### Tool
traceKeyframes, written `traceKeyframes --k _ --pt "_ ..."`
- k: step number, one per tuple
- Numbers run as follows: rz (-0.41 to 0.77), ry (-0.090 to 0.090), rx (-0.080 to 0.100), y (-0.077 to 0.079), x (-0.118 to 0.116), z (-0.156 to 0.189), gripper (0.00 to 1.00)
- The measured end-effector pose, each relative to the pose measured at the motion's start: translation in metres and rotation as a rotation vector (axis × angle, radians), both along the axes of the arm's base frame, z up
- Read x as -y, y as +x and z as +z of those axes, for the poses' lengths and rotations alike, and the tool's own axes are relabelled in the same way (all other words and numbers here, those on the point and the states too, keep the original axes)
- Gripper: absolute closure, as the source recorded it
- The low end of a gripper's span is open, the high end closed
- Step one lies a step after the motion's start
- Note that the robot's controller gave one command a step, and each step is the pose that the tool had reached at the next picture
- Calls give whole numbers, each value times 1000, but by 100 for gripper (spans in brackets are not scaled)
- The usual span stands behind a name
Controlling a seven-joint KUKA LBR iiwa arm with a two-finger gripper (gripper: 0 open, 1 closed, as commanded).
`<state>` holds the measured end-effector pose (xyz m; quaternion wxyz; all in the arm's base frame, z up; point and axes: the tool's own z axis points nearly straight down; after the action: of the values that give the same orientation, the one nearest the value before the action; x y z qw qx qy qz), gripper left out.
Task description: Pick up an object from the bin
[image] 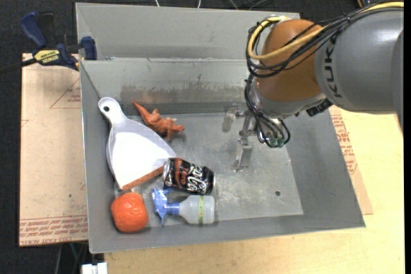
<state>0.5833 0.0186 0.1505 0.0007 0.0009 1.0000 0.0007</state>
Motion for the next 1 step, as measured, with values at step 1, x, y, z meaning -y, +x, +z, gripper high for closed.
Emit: traceKeyframes --k 1 --pt "0 0 0 0 0 0 0"
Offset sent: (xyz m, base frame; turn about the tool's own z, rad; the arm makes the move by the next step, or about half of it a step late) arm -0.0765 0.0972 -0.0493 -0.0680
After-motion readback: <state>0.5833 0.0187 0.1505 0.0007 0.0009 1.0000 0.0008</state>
